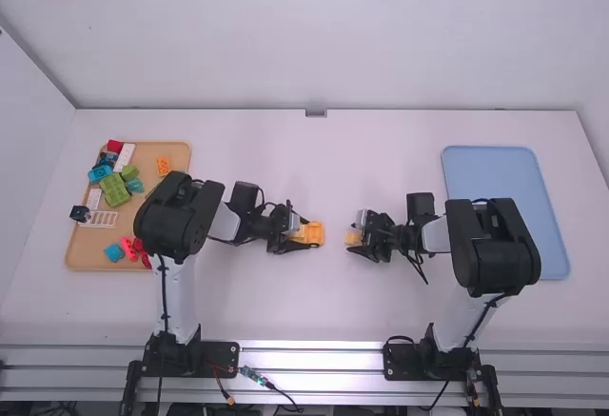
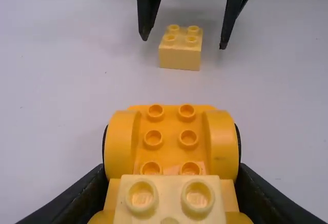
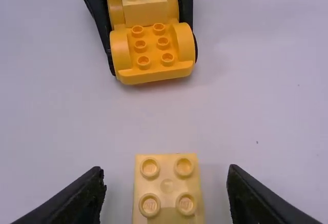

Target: Assemble lego blocks to make yellow taxi

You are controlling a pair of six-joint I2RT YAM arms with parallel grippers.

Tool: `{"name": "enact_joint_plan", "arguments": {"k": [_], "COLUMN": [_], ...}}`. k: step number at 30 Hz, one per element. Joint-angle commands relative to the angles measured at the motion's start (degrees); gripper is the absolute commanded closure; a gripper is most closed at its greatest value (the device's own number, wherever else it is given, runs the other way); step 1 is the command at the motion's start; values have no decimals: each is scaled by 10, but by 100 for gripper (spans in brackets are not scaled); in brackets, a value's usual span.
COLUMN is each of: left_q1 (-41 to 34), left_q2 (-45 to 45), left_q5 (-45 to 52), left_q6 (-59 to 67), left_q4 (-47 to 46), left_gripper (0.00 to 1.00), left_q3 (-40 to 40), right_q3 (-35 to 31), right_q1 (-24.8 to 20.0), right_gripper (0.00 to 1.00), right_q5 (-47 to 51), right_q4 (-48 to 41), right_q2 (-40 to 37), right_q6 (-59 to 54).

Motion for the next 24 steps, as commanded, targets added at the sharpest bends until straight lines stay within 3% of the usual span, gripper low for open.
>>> {"name": "enact_joint_plan", "arguments": {"k": [1, 4, 12, 17, 24], "left_q1": [-4, -4, -4, -4, -4], "left_q2": [4, 4, 4, 4, 4], "left_q5": [-28, -28, -26, -26, -26], "left_q6": [11, 11, 10, 10, 11], "left_q4": [-16, -25, -9, 1, 1], "left_gripper": [49, 52, 54, 55, 56], "left_q3": [-5, 0, -7, -11, -10], "right_q3": [7, 7, 6, -6, -28], "right_q1": [1, 1, 1, 0, 0], "right_gripper": [39, 50, 50, 48, 48], "right_q5": [0, 0, 17, -20, -12], "right_q4": [-2, -3, 0, 10, 67], "right_q2": [7, 7, 7, 7, 7], "right_q6": [1, 1, 1, -42, 3]}}
